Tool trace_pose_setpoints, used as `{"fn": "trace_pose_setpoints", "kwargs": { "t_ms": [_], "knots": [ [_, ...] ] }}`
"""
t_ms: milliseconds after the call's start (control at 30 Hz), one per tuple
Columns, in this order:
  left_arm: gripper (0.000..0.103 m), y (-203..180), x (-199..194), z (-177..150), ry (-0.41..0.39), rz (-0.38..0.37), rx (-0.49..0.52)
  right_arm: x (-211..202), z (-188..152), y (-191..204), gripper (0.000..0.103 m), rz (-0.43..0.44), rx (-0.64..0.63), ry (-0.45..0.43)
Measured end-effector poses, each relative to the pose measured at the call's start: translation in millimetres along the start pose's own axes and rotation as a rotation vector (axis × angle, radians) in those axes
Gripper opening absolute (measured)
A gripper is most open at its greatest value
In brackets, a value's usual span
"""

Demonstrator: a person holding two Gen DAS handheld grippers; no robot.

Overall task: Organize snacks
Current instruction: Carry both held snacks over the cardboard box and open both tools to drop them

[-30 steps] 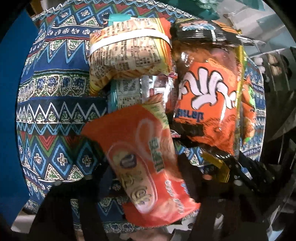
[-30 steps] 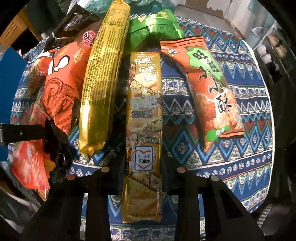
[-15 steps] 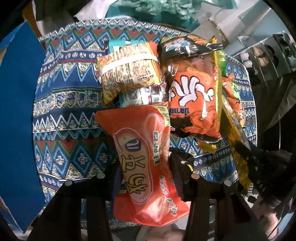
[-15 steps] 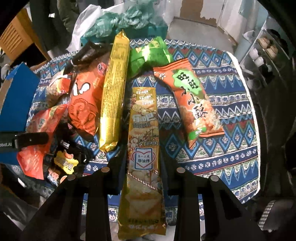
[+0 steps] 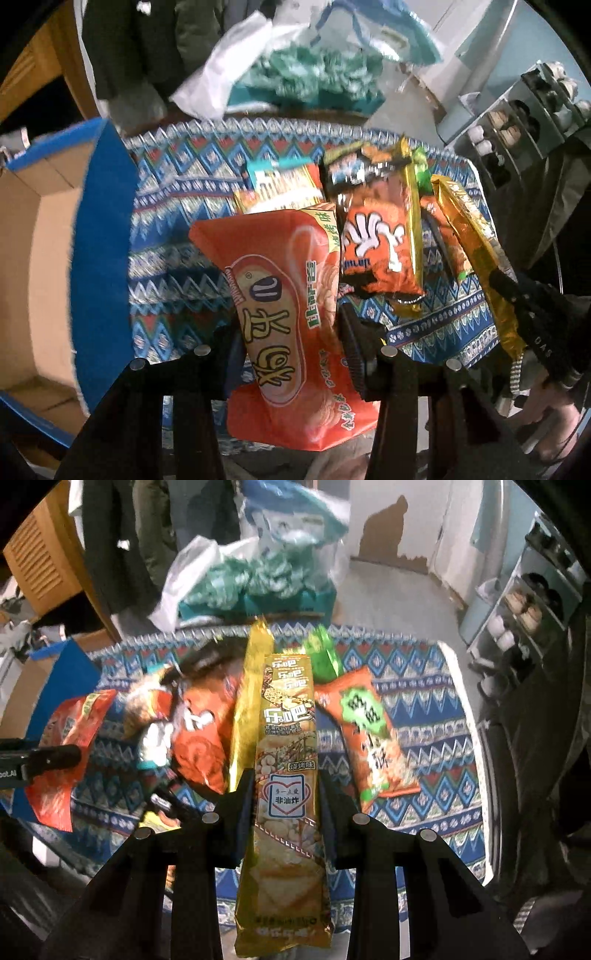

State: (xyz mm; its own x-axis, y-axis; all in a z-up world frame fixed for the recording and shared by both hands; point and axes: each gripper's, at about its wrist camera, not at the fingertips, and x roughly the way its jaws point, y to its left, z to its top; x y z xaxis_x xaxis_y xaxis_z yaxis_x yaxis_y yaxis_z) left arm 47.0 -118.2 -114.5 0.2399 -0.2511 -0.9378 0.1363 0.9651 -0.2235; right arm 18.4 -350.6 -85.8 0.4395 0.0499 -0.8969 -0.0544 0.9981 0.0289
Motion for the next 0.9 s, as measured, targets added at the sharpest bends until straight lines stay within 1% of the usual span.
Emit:
{"fn": "trace_pose_setpoints", "kwargs": {
  "t_ms": [100, 200, 433, 533, 733, 900],
  "knots": [
    [0.048, 3, -12, 3, -0.033, 0.013, 0.014, -11, 8, 6, 0.03, 0.015, -0.01, -0.024],
    [0.048, 5, -25, 3, -0.079, 0.041, 0.036, -18, 16, 17, 0.03, 0.028, -0.03, -0.044],
    [0.048, 24, -53, 4, -0.147, 0.058, 0.034, -27, 31, 49, 0.03, 0.075, -0.073, -0.07],
    [0.048, 35, -62, 4, -0.171, 0.069, 0.026, -29, 37, 65, 0.03, 0.09, -0.096, -0.078],
    [0.048, 66, -80, 1, -0.201, 0.092, -0.015, -29, 50, 100, 0.03, 0.152, -0.13, -0.073],
    [0.048, 96, -93, 0, -0.227, 0.122, -0.063, -28, 61, 140, 0.03, 0.186, -0.188, -0.07]
  ]
}}
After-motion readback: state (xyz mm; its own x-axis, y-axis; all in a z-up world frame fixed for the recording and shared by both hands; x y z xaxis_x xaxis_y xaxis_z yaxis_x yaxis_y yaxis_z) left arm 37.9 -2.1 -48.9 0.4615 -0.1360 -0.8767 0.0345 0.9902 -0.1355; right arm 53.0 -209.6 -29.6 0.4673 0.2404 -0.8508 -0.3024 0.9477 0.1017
